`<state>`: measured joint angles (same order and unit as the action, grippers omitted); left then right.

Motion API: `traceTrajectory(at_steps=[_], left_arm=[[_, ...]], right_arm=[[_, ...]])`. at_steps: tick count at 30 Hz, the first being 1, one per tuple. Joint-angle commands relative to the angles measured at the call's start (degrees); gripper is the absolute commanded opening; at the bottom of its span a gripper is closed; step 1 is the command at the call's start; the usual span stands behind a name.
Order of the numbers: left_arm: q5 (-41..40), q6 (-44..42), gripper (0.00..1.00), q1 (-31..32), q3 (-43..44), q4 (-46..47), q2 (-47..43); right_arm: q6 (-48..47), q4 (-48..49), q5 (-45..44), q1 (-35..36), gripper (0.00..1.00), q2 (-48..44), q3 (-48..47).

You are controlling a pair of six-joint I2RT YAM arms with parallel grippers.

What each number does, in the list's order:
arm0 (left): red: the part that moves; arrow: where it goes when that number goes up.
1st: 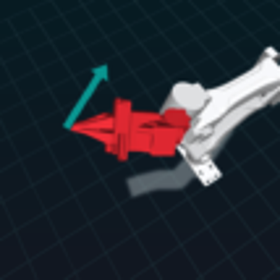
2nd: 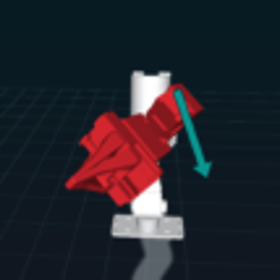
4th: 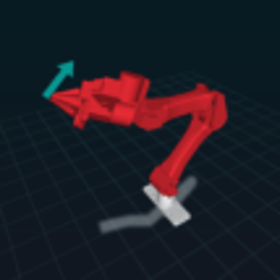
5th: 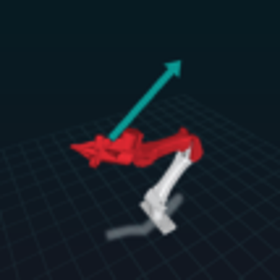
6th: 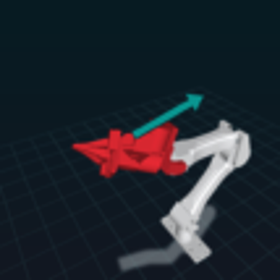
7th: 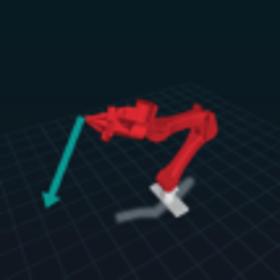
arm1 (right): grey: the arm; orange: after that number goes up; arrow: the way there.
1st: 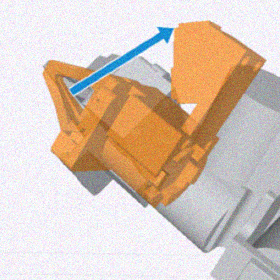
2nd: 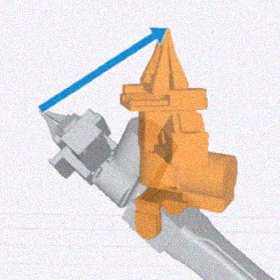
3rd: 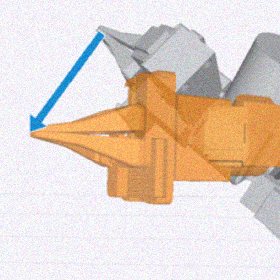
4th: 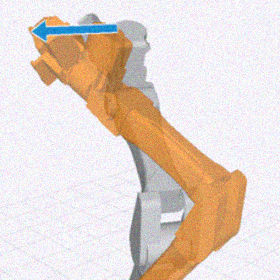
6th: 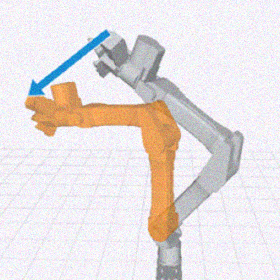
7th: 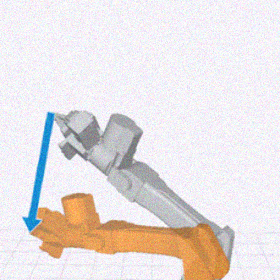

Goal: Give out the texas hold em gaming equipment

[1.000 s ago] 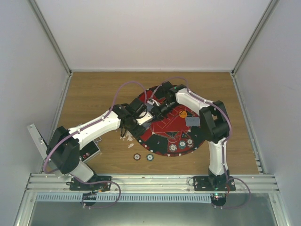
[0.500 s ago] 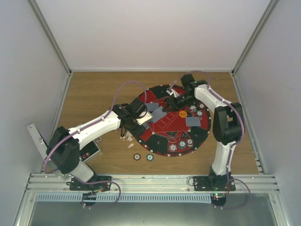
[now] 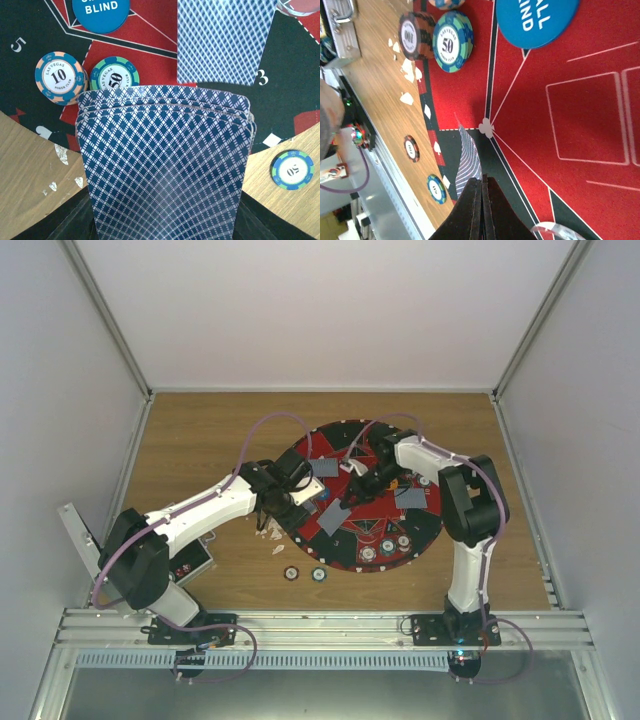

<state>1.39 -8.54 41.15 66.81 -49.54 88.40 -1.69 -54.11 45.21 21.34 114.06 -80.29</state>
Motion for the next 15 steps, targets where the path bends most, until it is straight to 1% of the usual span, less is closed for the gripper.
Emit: traceTrajectory(at_steps=[1,6,10,12,15], left_arm=[[-0.33,-0.29,0.58,0.25,-0.27,0.98,-1.1],[-0.38,-0.25,0.58,0.25,-0.45,0.92,-1.31],[-0.28,-0.21,0.58,0.25,-0.45,0.94,-1.31],[-0.29,-0.25,0.58,0.25,-0.45,0.87,-1.37],[-0.36,-0.24,0.58,0.25,-0.45,0.85,-1.54]], right_arm=[[-2.49,-0.24,-2.53,2.6,0.01,2.82,-0.11],[-1.91,-0.48,-7.12,3.63,0.01,3.82,-0.45],[-0.89,-1.06,-10.68,3.62,0.16,3.23,-2.41],[-0.24,-1.54,-12.08,3.54,0.25,2.58,-3.45],[0.68,-2.42,-14.21,3.01,0.34,0.87,-4.45]])
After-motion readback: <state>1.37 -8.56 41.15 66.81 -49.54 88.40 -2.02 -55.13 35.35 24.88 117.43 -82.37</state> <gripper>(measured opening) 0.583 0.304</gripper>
